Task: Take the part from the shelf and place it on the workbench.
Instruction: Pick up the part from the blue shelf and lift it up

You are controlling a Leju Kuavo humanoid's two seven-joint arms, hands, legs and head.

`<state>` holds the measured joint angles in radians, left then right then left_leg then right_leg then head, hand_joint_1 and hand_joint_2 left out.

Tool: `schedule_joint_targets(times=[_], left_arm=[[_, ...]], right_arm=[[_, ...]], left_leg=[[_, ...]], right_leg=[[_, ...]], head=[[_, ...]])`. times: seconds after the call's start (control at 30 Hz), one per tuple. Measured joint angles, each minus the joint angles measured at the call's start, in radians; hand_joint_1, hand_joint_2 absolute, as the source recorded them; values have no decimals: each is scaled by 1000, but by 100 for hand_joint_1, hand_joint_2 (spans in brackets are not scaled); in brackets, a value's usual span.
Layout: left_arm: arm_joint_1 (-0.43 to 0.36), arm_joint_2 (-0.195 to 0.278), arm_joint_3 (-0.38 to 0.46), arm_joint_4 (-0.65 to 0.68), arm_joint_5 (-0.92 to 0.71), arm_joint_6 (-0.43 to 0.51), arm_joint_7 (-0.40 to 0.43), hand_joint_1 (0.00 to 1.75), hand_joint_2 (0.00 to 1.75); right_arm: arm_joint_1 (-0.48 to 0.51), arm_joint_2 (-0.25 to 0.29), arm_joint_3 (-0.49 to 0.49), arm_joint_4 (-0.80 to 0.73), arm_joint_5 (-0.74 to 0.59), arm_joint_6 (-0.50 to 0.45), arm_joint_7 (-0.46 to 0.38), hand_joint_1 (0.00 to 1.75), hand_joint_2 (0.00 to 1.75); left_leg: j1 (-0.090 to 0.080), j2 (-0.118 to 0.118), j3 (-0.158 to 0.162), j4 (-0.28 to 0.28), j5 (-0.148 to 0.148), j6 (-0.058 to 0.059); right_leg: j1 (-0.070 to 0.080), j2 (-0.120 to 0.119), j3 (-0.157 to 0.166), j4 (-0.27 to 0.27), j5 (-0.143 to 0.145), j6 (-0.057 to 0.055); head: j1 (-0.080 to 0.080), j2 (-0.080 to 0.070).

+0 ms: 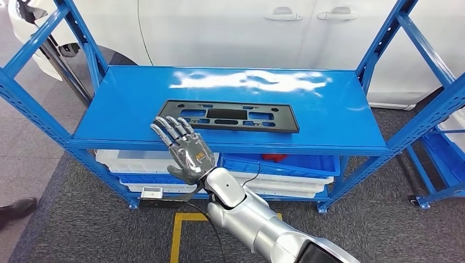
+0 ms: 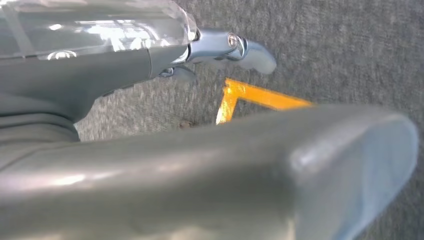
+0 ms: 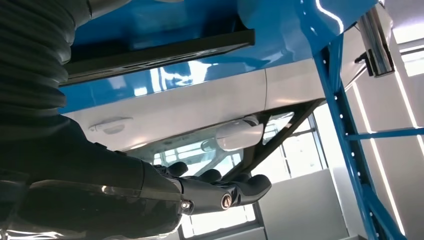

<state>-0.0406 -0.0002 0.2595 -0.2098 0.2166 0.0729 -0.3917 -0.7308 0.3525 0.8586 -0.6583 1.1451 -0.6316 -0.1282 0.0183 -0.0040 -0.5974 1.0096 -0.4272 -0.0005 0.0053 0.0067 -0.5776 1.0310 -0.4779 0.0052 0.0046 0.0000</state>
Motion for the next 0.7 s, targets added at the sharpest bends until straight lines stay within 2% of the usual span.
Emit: schedule_joint_targets(times=[0.07, 0.13, 0.17, 0.2, 0.23, 0.27, 0.3, 0.33, 0.37, 0.43, 0.5, 0.53, 0.57, 0.63, 0.67, 0.7], left_arm=[[-2, 0, 0, 0, -3, -1, 0, 0, 0], [-3, 1, 1, 0, -6, -1, 1, 0, 0], [-3, 2, 1, 0, -6, 0, 1, 0, 0], [-2, 2, 1, 0, -7, 0, 2, 0, 0], [-1, 2, 1, 0, -7, 1, 3, 0, 0], [-1, 1, 1, 0, -8, 1, 3, 0, 0], [-1, 1, 1, 0, -9, 1, 3, 0, 0], [-2, 0, 1, 0, -9, 1, 3, 0, 0], [-3, 0, 1, 0, -10, 1, 3, 0, 0], [-4, -1, 1, 0, -11, 1, 4, 0, 0], [-5, 0, 1, 0, -14, 2, 3, 0, 0], [-6, 1, 1, 0, -17, 1, 3, 0, 0], [-7, 1, 1, 0, -18, 1, 3, 0, 0], [-7, 2, 1, 0, -20, 1, 4, 0, 0], [-6, 3, 1, 0, -21, 1, 4, 0, 0], [-5, 3, 1, 0, -22, 1, 4, 0, 0]], right_arm=[[-12, 2, 15, 8, -19, -2, 8, 0, 175], [-17, 2, 28, 22, -34, -4, 15, 0, 175], [-17, 2, 33, 29, -40, -6, 18, 0, 175], [-18, 2, 37, 35, -43, -9, 22, 0, 175], [-20, 2, 39, 41, -46, -12, 26, 0, 175], [-25, 2, 41, 46, -47, -17, 31, 0, 175], [-31, 2, 43, 53, -48, -23, 37, 0, 175], [-39, 2, 46, 60, -49, -29, 41, 0, 175], [-46, 2, 48, 67, -49, -33, 46, 0, 175], [-57, 2, 51, 83, -48, -40, 55, 0, 175], [-64, 3, 52, 100, -46, -46, 69, 0, 175], [-70, 5, 52, 111, -43, -50, 75, 0, 175], [-75, 6, 52, 123, -39, -54, 79, 0, 175], [-80, 7, 51, 148, -25, -59, 87, 0, 175], [-80, 7, 49, 159, -14, -59, 90, 0, 175], [-79, 7, 44, 168, -3, -59, 95, 0, 175]], left_leg=[[2, 1, 4, -3, -2, 10], [1, 1, 6, -3, -6, 16], [1, 1, 8, -2, -8, 17], [1, 0, 12, -2, -11, 17], [0, -1, 17, -2, -15, 16], [0, -2, 24, -2, -19, 14], [-2, -2, 30, -2, -23, 12], [-3, -2, 34, -2, -27, 8], [-3, -2, 35, -2, -30, 3], [-3, -1, 37, -6, -33, -9], [-2, 1, 39, 2, -43, -18], [-2, 1, 29, 29, -59, -22], [0, 1, 6, 79, -82, -25], [2, 1, -66, 212, -133, -32], [4, 1, -96, 259, -141, -36], [6, 1, -110, 272, -129, -39]], right_leg=[[-4, -1, -48, 95, -45, 11], [-8, -1, -126, 231, -92, 17], [-9, -1, -154, 270, -94, 18], [-10, -1, -161, 269, -75, 17], [-10, -1, -148, 227, -39, 14], [-8, -1, -119, 155, 6, 7], [-5, -2, -87, 84, 40, 0], [-1, -3, -62, 27, 60, -7], [2, -3, -48, -6, 68, -13], [5, -2, -43, -22, 63, -19], [-1, -1, -31, -35, 64, -25], [-5, -2, -23, -43, 65, -29], [-7, -3, -16, -48, 64, -33], [-7, -4, -9, -49, 59, -39], [-7, -3, -6, -48, 55, -39], [-8, -1, -3, -46, 52, -38]], head=[[3, 0], [5, 0], [5, 0], [5, 0], [5, 0], [5, 0], [4, 0], [3, 0], [2, 0], [0, 0], [-1, 0], [-2, 0], [-3, 0], [-5, 0], [-5, 0], [-5, 0]])
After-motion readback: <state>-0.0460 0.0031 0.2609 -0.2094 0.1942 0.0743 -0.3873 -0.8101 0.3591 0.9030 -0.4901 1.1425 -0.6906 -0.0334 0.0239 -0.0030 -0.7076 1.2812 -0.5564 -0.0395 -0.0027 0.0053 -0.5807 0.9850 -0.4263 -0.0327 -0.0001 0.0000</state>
